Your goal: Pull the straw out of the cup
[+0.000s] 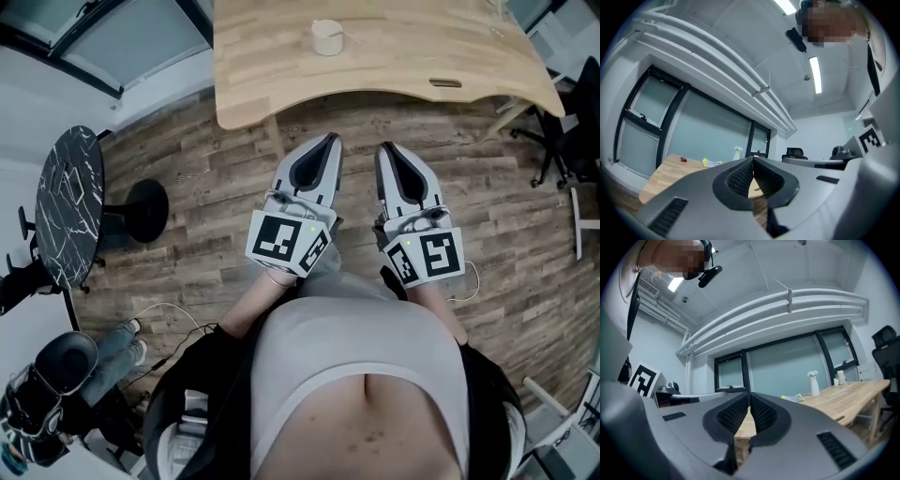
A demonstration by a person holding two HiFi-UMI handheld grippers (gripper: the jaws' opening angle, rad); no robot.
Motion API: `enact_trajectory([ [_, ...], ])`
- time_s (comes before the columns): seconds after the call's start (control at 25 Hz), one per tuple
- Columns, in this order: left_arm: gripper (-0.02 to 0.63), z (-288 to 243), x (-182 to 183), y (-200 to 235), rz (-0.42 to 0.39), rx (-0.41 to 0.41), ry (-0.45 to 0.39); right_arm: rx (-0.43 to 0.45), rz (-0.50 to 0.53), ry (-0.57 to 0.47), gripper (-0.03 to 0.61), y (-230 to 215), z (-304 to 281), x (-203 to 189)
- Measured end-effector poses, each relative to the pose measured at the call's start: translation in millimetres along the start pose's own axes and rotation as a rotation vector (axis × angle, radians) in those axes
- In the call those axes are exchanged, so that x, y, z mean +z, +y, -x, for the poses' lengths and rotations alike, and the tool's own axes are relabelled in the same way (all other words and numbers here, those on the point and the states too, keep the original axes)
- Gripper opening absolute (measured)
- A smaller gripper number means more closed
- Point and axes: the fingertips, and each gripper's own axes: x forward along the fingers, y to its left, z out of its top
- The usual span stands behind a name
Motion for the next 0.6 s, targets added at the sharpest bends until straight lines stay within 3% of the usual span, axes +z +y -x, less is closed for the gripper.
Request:
enact_trajectory([
  [0.6,0.006,-51.4,5.9,71.8,-0.007,-0.046,0.009,-0.055,-0.006,-0.016,0.035,-12.3,-82.6,-9.6],
])
